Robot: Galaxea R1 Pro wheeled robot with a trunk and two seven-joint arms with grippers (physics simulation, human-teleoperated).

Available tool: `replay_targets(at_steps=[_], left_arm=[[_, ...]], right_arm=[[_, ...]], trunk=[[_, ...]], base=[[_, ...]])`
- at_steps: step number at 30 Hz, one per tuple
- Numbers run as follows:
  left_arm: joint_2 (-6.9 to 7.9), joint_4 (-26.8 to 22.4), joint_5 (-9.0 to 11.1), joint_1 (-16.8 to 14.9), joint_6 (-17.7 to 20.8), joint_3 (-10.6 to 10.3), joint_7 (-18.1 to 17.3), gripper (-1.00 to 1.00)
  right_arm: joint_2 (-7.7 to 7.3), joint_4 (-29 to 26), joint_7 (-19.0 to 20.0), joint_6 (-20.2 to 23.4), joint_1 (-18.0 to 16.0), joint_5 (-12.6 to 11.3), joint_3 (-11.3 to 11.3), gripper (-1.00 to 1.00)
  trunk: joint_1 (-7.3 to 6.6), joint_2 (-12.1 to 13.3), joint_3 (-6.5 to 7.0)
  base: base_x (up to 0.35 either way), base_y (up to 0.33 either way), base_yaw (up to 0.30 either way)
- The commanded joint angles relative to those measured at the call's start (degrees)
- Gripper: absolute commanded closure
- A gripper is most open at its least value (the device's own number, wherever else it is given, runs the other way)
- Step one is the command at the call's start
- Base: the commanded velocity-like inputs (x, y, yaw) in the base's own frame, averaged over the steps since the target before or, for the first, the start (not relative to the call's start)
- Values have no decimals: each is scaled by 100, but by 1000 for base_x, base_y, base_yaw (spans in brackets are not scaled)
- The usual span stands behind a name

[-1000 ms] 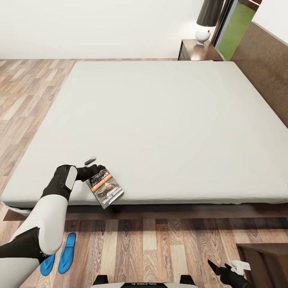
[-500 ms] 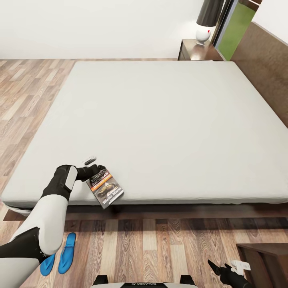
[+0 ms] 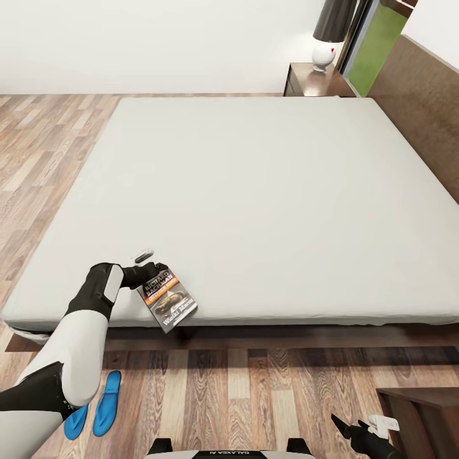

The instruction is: In the bedroom, move the book from the bed onto either nightstand, and place the two sandals side by side next to the bed.

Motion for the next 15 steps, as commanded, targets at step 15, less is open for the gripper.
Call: replay_targets(at_steps=[15], left_arm=[[-1,-1,-19,1,50,15,27,-100]], right_arm=[[-2,26,32,-28,-10,2,-30,-100]], trunk=[[1,-2,-4]], base=[[0,0,0]])
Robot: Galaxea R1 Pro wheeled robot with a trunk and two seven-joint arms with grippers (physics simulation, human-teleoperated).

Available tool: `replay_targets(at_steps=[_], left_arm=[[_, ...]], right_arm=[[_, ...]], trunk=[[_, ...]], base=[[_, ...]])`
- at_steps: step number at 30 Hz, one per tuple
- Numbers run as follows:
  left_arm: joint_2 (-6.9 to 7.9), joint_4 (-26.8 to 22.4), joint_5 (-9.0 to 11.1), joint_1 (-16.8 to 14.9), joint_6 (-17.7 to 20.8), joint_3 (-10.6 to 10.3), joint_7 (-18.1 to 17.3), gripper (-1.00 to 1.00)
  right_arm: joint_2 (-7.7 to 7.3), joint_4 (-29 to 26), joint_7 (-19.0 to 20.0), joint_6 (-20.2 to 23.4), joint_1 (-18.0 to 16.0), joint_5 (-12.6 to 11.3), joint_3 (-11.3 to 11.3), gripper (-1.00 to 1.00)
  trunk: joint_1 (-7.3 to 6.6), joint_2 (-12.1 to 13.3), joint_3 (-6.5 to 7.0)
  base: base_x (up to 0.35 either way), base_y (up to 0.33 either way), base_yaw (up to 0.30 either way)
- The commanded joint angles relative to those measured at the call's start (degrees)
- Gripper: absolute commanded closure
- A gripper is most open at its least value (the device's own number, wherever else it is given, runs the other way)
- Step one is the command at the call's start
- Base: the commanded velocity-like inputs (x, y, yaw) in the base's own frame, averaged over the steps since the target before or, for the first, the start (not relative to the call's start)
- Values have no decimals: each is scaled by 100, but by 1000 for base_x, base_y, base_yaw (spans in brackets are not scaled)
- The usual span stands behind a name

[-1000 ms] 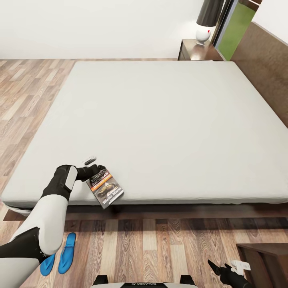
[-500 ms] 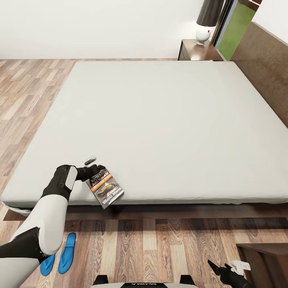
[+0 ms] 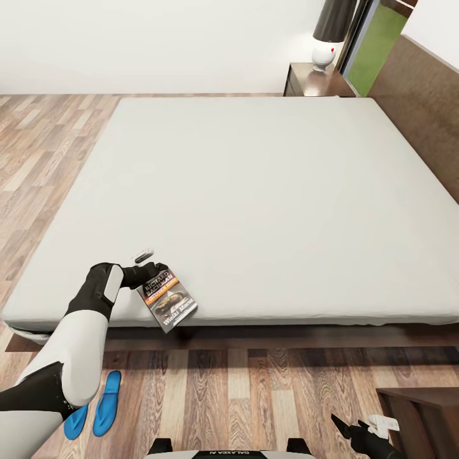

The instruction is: In the bedroom, move the book from the bed onto either nightstand, and place the two sandals side by side next to the bed.

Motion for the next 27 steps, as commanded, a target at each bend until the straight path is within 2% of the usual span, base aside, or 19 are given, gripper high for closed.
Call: replay_targets(at_steps=[1,27], left_arm=[[-1,5,-24,0,47,15,28,-100],[27,-21,1,0,61,22,13,-100]], right_arm=[[-2,26,32,-28,-10,2,-30,-100],[-2,26,32,-28,-10,2,-30,-100]], trunk=[[0,-2,-4],[-571,1041,463]], base=[[0,0,0],[0,0,0]])
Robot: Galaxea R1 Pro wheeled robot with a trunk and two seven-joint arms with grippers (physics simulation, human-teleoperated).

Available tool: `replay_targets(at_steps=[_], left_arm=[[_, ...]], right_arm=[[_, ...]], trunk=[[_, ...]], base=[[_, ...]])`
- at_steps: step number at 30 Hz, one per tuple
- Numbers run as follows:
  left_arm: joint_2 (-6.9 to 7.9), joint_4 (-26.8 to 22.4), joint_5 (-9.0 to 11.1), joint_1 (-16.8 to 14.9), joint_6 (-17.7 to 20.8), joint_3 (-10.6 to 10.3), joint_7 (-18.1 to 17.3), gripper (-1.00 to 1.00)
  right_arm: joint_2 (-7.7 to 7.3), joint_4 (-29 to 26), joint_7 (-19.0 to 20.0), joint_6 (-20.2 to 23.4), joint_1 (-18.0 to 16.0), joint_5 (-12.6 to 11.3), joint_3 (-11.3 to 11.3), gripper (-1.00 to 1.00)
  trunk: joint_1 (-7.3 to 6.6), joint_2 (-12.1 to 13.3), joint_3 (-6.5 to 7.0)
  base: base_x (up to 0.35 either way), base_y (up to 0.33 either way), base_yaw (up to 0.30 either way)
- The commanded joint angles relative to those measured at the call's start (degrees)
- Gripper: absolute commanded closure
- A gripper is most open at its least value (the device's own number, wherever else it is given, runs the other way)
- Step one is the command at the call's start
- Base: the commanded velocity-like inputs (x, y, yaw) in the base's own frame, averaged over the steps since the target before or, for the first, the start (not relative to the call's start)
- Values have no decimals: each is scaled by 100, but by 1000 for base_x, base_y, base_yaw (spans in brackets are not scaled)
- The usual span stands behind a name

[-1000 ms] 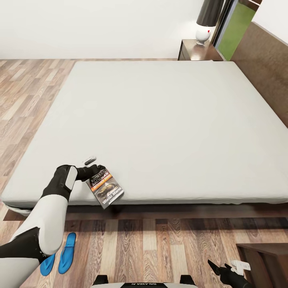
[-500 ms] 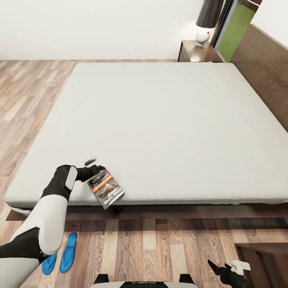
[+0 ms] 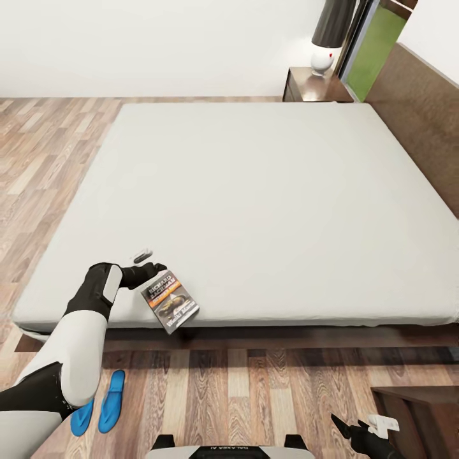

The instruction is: In the bedroom, move the book from the bed onto either nightstand, and place the two sandals side by side next to the bed.

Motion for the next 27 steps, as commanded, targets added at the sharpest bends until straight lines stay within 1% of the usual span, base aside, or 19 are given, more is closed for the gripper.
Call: replay_targets(at_steps=[1,3,4,5,7,9,11,12,13,14,15,16,17,18,20,21,23,25,27], left_arm=[[6,-10,41,-3,40,21,2,-100],[44,-34,49,-3,54,31,-1,-100],[96,-58,54,-3,66,36,-3,-100],[194,-139,65,-3,89,46,-4,-100],[235,-239,69,-3,123,50,-4,-100],[302,-435,75,-3,296,52,-13,-100],[450,-626,87,-3,611,55,-88,-100],[537,-685,102,-3,741,58,-189,-100],[636,-723,145,-3,830,58,-372,-100],[752,-744,214,-3,888,56,-634,-100],[816,-750,249,-3,909,56,-771,-100],[956,-753,308,-3,938,52,-1046,-100],[1173,-748,364,-3,964,45,-1398,-100],[1240,-743,376,-3,970,44,-1495,-100],[1469,-683,405,18,983,42,-1796,-100],[1623,-558,411,82,981,44,-1940,-100],[1831,-306,406,236,966,44,-2116,-100],[1956,-123,398,330,929,45,-2288,-100],[2028,49,386,386,820,45,-2499,-100]], right_arm=[[-2,26,33,-28,-10,2,-30,-100],[-2,26,33,-28,-10,2,-30,-100],[-2,26,33,-30,-10,2,-30,-100],[-2,26,33,-32,-10,2,-30,-100],[-2,26,33,-31,-10,2,-30,-100],[-2,26,33,-32,-10,2,-30,-100],[-2,26,33,-30,-10,2,-30,-100],[-2,26,33,-29,-10,2,-30,-100],[-2,26,33,-30,-10,2,-30,-100],[-2,26,33,-30,-10,2,-30,-100],[-2,26,33,-29,-10,2,-30,-100],[-2,26,33,-30,-10,2,-30,-100],[-2,26,33,-29,-10,2,-30,-100],[-2,26,33,-29,-10,2,-30,-100],[-2,26,33,-29,-10,2,-30,-100],[-2,26,33,-28,-10,2,-30,-100],[-2,26,33,-33,-10,2,-30,-100],[-2,26,33,-35,-10,2,-30,-100],[-2,26,33,-36,-10,2,-30,-100]], trunk=[[-22,39,15],[-66,119,51],[-88,159,69],[-88,159,69],[-88,159,69],[-88,159,69],[-88,159,69],[-88,159,69],[-88,159,69],[-88,159,69],[-110,200,87],[-132,240,105],[-154,280,123],[-176,320,141],[-220,400,177],[-242,440,195],[-286,520,231],[-330,601,267],[-374,681,303]], base=[[0,0,0],[0,0,0],[0,0,0],[0,0,0],[0,0,0],[0,0,0],[0,0,0],[0,0,0],[0,0,0],[0,0,0],[0,0,0],[0,0,0],[0,0,0],[0,0,0],[0,0,0],[0,0,0],[0,0,0],[0,0,0],[0,0,0]])
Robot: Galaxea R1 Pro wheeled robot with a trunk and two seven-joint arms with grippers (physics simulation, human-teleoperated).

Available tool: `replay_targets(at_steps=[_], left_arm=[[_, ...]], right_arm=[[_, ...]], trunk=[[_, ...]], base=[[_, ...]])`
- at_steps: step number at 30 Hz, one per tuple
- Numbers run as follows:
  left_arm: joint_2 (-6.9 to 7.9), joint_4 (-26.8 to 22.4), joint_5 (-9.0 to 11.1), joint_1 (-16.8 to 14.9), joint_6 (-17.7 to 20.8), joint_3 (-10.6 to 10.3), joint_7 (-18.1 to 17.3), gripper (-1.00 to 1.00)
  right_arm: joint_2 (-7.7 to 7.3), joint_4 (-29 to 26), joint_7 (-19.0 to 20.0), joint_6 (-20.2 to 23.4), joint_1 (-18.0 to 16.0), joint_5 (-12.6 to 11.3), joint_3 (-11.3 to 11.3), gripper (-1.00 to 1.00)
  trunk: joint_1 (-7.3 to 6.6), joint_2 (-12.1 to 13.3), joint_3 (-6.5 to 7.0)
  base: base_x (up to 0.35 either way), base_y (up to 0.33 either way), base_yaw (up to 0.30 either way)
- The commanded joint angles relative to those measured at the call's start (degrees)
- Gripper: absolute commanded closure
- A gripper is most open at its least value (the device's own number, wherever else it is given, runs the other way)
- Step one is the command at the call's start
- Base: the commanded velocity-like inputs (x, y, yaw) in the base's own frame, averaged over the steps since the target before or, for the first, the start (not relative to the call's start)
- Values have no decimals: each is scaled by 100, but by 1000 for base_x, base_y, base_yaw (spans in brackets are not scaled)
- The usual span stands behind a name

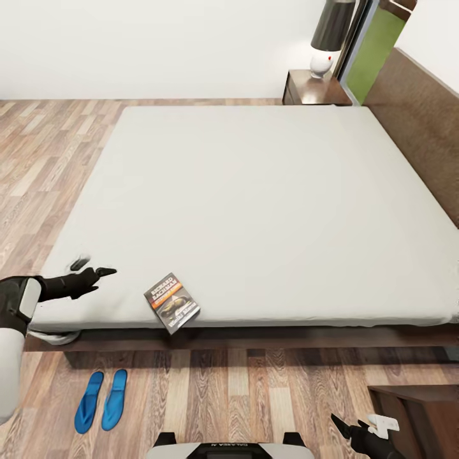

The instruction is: In the bedroom, move the book from the bed onto either nightstand, and place the two sandals side by side next to the bed.

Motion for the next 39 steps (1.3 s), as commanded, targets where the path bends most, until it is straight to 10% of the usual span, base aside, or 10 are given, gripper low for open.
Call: replay_targets(at_steps=[1,8,14,22,29,39], left_arm=[[28,119,30,23,-72,13,-157,-100],[73,876,-357,105,-642,-16,-1554,-100],[70,1090,-1419,109,-694,-31,-3184,-100],[76,2076,-1914,149,-1726,-34,-3377,-100],[143,3168,-2898,165,-2694,-33,-3384,-100],[299,3739,-3072,431,-3523,-43,-3381,-100]], right_arm=[[-2,26,33,-29,-10,0,-30,-100],[-2,26,30,-29,-10,2,-30,-100],[-2,26,27,-29,-10,2,-30,-100],[-2,26,29,-29,-10,2,-30,-100],[-2,26,24,-29,-10,2,-30,-100],[-2,26,24,-29,-10,2,-30,-100]], trunk=[[-22,39,15],[-176,320,141],[-308,560,249],[-483,881,392],[-637,1162,518],[-857,1563,698]], base=[[0,0,0],[0,0,0],[0,0,0],[0,0,0],[0,0,0],[0,0,0]])
